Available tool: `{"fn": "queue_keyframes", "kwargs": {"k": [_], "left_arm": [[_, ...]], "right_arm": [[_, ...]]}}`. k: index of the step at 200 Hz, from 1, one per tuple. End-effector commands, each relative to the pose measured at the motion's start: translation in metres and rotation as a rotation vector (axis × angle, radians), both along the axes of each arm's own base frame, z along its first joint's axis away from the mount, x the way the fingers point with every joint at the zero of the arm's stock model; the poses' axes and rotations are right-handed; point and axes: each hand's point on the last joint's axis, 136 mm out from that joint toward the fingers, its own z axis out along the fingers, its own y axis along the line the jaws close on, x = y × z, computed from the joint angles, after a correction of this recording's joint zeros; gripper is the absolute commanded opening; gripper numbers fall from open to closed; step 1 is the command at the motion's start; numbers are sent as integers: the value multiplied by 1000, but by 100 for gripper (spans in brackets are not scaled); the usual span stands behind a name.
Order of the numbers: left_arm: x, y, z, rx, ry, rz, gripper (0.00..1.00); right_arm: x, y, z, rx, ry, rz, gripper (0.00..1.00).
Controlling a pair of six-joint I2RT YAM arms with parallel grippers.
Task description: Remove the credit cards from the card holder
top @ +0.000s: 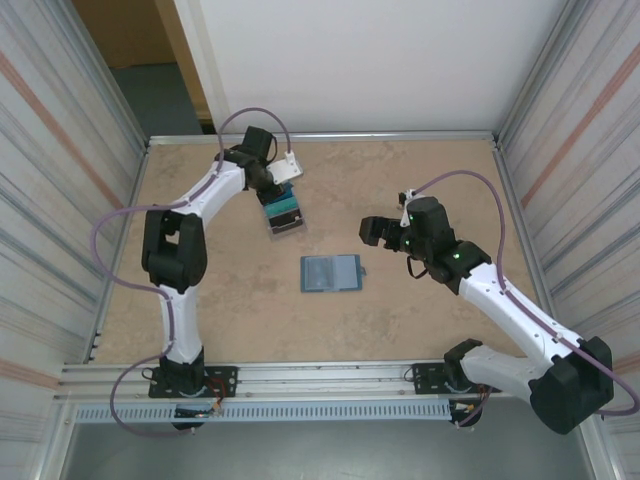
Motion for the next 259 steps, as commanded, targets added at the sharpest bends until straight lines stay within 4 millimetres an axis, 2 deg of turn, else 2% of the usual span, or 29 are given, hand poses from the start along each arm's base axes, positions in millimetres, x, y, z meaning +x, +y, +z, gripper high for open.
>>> {"fn": "queue_keyframes", "kwargs": {"k": [1,30,72,121,142,146,193,259], "left_arm": [[5,7,-1,34,6,-15,0],[-1,4,-5,22,37,-31,0],[-3,15,-9,82,47,-14,0],[-8,17,-11,96,66,-24,2],[-9,10,-9,68,71,-40,4],[-10,8,-21,71,96,-44,4],[-12,-4,-29,60,128,-49,3],[-15,-15,-27,28,152,-34,2]], "right_arm": [[4,-1,12,5,-20,-27,99],[5,-1,11,2,-9,-33,99],[6,-2,8,-14,13,-39,99],[8,2,7,-9,21,-28,99],[9,2,7,-10,24,-28,99],[9,2,7,-10,24,-28,99],[7,1,9,-9,25,-30,99],[4,-6,10,-20,20,-50,99]]}}
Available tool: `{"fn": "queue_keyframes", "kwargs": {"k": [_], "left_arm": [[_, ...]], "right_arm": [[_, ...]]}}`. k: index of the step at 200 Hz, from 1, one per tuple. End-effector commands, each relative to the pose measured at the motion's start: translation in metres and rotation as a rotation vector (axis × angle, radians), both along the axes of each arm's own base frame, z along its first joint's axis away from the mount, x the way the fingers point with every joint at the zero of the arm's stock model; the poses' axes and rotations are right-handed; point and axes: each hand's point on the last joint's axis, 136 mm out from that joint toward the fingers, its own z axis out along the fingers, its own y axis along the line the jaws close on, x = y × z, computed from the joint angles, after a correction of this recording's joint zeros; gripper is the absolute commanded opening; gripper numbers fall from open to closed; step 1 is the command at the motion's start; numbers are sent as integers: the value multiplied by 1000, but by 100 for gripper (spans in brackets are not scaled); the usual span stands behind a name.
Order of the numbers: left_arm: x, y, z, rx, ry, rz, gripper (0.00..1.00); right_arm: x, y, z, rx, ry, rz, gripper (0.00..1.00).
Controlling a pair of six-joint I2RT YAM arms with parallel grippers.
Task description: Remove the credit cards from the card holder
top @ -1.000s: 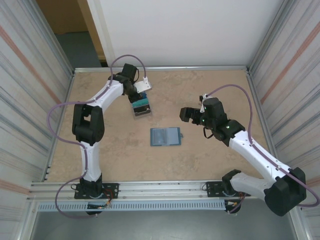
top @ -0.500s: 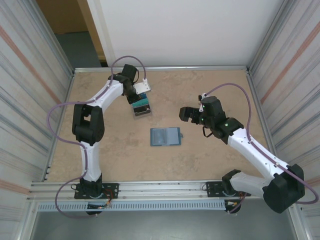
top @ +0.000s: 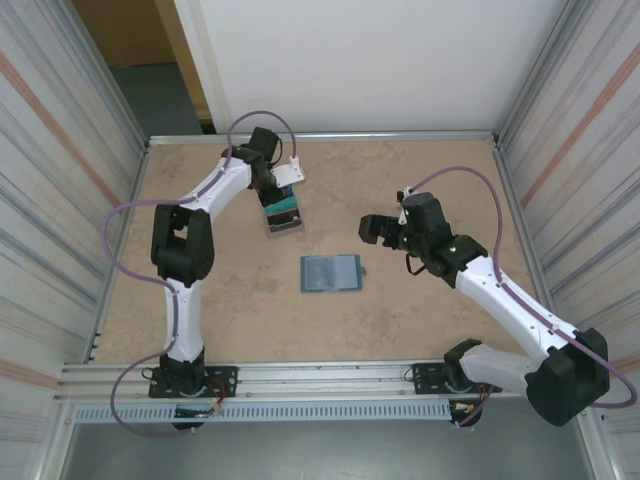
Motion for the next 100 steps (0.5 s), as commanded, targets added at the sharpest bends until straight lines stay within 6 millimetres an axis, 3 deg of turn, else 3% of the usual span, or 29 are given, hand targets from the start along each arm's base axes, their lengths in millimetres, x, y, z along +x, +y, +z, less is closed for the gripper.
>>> {"fn": "queue_keyframes", "kwargs": {"k": [1,52,100], "left_arm": [[-8,-12,-10,-30,66,2,2],[-12,-18,-15,-61,96,43,2],[-6,-28,-5,-95,82,76,2]], "right_arm": [[0,-4,17,15,-28,-33,99],[-2,-4,14,19,-24,-31,99],[0,-1,14,30,-25,-24,99]]}}
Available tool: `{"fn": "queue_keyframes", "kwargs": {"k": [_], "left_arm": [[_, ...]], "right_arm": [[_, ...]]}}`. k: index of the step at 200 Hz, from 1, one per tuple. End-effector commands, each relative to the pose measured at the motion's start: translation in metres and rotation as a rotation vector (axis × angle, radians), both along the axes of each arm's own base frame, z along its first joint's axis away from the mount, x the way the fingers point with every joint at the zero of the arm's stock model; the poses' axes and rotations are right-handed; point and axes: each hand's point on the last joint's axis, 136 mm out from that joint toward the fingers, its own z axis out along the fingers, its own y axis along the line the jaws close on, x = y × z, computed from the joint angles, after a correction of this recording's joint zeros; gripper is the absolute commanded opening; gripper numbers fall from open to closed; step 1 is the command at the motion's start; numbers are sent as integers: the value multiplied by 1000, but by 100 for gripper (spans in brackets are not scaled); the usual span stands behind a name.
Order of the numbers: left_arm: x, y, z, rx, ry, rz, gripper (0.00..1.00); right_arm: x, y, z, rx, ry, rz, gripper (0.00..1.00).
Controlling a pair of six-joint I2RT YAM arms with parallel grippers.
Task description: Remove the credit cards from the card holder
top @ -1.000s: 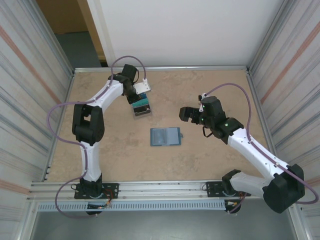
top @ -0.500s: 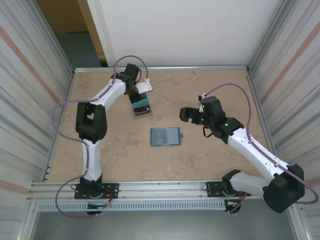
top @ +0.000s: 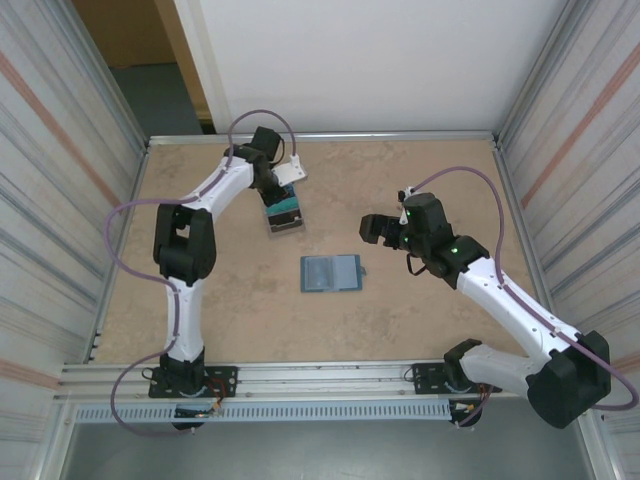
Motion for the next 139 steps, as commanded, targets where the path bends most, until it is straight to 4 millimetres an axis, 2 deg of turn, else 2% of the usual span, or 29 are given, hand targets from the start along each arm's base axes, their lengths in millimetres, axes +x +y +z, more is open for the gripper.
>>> {"fn": "queue_keyframes", "kwargs": {"k": [1,24,42,58,70,116,139], "left_arm": [[-6,-20,-4,-58,52,7,2],[-5,-20,-2,-57,54,13,2],[-3,-17,-2,-34,44,20,6],[2,-11,0,-3,22,22,20],[5,-7,2,24,4,22,27],[12,-5,20,49,-64,13,29],[24,0,33,55,-141,47,32]], "right_arm": [[1,0,10,24,-16,-18,99],[3,2,9,25,-11,-13,99],[3,3,8,24,-7,-13,99],[3,4,8,25,-2,-10,99],[3,4,8,24,0,-9,99],[5,2,7,12,5,-33,99],[4,3,7,-13,12,-34,99]]}}
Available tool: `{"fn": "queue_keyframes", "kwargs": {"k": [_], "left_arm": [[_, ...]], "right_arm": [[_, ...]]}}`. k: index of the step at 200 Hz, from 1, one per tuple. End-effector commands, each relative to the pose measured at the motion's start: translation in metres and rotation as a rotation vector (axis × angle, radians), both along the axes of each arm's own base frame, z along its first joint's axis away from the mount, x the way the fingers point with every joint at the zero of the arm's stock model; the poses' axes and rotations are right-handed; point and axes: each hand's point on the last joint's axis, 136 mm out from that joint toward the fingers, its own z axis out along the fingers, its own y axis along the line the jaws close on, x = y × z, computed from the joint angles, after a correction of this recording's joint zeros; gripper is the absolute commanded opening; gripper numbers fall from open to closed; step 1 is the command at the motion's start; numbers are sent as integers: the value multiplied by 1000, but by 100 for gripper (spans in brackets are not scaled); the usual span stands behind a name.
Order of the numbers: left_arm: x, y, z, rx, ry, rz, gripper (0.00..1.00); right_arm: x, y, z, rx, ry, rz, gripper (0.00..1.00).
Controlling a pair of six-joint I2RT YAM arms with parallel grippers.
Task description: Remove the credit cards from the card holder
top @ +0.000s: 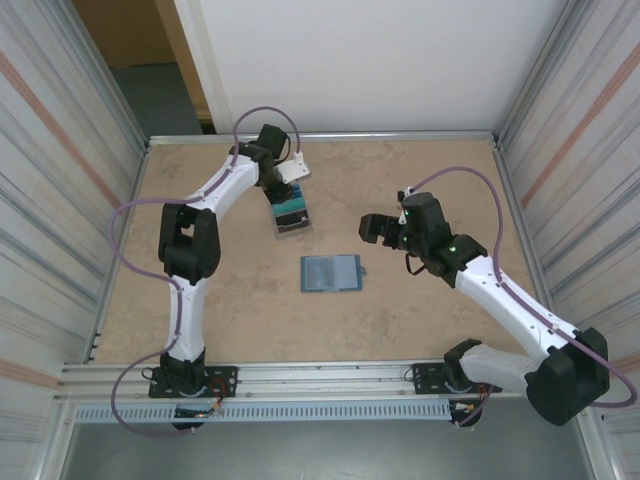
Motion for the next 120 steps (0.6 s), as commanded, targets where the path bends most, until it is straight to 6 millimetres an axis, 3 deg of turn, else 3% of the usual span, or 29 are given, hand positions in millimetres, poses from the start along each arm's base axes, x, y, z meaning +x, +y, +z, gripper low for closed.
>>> {"fn": "queue_keyframes", "kwargs": {"k": [1,29,61,65,89,120], "left_arm": [[16,2,29,17,-116,10,32],[29,15,31,70,-168,65,34],[14,5,36,-2,-141,40,36],[11,5,49,-19,-160,38,37],[-2,5,67,-65,-176,54,43],[-17,18,97,-149,-227,198,58]], "right_arm": [[3,2,11,-11,-6,-19,99],[2,9,6,-30,32,12,98],[-1,18,1,-62,49,35,96],[-2,20,1,-63,51,38,96],[-8,29,-6,-78,73,56,92],[-22,57,-23,-122,145,145,73]]}}
